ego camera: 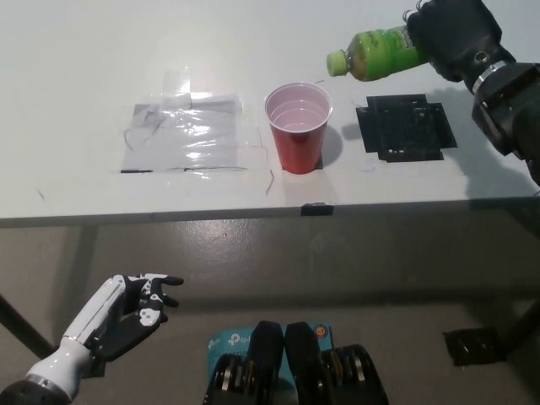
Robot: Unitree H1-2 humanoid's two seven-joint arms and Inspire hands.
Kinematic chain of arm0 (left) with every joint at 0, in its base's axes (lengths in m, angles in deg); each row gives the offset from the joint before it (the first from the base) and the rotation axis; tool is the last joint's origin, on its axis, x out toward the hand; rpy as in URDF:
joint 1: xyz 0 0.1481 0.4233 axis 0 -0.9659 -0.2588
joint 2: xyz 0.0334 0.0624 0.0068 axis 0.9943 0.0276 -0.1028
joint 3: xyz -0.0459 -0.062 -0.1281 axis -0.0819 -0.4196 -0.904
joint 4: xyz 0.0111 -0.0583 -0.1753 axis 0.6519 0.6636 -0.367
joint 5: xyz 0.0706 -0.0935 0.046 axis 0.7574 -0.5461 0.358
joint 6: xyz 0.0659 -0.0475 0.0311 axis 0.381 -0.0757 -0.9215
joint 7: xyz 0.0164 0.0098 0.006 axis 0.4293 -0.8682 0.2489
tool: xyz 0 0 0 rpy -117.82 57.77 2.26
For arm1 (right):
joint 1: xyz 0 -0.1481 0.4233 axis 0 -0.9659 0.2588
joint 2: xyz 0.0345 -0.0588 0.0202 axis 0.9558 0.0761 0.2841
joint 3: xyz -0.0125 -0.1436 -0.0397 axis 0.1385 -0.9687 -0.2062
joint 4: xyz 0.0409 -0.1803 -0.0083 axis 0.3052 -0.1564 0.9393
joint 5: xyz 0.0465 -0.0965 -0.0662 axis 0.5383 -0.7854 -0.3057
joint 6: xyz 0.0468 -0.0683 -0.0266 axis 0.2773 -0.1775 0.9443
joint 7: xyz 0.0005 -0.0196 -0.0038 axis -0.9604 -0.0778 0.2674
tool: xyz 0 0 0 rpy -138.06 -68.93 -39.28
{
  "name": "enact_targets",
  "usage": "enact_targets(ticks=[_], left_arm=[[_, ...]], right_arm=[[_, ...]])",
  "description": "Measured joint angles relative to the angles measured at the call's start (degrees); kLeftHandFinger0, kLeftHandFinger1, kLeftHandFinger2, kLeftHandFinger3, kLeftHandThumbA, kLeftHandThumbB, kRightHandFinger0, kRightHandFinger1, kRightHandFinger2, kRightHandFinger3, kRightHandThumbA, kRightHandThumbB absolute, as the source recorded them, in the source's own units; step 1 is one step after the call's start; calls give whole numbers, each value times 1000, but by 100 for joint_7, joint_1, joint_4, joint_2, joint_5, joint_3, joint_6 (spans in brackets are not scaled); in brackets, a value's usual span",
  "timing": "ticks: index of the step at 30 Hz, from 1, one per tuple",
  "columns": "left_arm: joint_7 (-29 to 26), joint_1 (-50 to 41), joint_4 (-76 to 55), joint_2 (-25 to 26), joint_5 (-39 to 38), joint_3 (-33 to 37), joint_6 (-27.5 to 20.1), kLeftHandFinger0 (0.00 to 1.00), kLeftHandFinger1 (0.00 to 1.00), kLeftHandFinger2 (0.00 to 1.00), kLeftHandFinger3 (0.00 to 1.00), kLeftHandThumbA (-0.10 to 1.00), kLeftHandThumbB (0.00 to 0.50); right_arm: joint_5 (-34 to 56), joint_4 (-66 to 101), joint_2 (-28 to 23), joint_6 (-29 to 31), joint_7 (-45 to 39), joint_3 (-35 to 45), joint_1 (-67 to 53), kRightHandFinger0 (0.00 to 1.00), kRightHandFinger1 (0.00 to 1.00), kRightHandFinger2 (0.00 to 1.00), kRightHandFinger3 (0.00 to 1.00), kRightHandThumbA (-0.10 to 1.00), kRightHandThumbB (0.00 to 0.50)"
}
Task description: The robot uses its right hand to pick up a bottle kept in the middle of the desk and tilt it into a cup kept next to it to pour water out
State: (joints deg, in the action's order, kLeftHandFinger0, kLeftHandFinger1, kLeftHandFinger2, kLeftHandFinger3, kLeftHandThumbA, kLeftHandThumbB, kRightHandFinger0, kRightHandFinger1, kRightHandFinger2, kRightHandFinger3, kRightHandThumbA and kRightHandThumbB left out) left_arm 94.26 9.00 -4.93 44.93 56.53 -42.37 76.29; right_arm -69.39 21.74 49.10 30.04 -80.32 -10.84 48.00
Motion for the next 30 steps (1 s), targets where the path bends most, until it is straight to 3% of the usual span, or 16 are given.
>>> enact_targets(ticks=[3, 8, 9, 13, 16, 17, 22, 23, 26, 27, 28, 30], left_arm=[[3, 11, 0, 0, 4, 5, 0, 540, 609, 729, 769, 1000, 272], [6, 14, 0, 3, 17, 10, 0, 519, 592, 722, 758, 1000, 250], [10, 17, 1, 3, 18, 10, -1, 517, 589, 719, 757, 1000, 232], [23, 33, 1, 2, 25, 17, -4, 515, 591, 723, 763, 1000, 246], [29, 39, 1, 3, 38, 18, -5, 512, 590, 723, 760, 1000, 260], [32, 46, 1, 2, 38, 18, -3, 509, 587, 721, 758, 1000, 236], [70, 97, 2, 1, 37, 18, -1, 499, 578, 718, 752, 1000, 239], [73, 103, 2, 1, 38, 18, -2, 496, 574, 714, 745, 1000, 257], [75, 113, 3, -1, 39, 21, -3, 499, 579, 709, 738, 1000, 249], [75, 113, 3, -1, 39, 21, -3, 498, 579, 708, 738, 1000, 246], [76, 117, 3, -1, 39, 21, -3, 503, 586, 712, 742, 1000, 207], [76, 135, 4, -1, 40, 21, 1, 503, 586, 719, 749, 1000, 210]], right_arm=[[-104, -47, 46, 24, 7, -51, 46, 0, 54, 282, 75, -82, 49], [-279, -109, 153, 23, 81, -106, 103, 0, 59, 284, 40, -56, 38], [-302, -109, 184, 23, 81, -106, 121, 0, 62, 286, 51, -22, 55], [-387, -111, 259, 22, 91, -116, 194, 0, 7, 244, 0, -15, 77], [-507, -134, 327, 9, 92, -181, 236, 0, 0, 235, 1, 12, 68], [-545, -135, 341, 7, 83, -207, 240, 0, 0, 216, 0, 45, 89], [-697, -136, 381, 7, 67, -316, 239, 0, 0, 206, 2, 63, 135], [-721, -136, 381, 7, 67, -332, 239, 0, 0, 215, 35, 118, 139], [-839, -135, 381, 8, 36, -436, 238, 0, 0, 212, 100, 157, 156], [-861, -135, 381, 8, 28, -456, 238, 0, 0, 190, 64, 157, 163], [-913, -135, 380, 9, 20, -496, 236, 0, 0, 177, 48, 138, 154], [-967, -135, 376, 19, 16, -515, 236, 0, 0, 170, 11, 137, 148]])
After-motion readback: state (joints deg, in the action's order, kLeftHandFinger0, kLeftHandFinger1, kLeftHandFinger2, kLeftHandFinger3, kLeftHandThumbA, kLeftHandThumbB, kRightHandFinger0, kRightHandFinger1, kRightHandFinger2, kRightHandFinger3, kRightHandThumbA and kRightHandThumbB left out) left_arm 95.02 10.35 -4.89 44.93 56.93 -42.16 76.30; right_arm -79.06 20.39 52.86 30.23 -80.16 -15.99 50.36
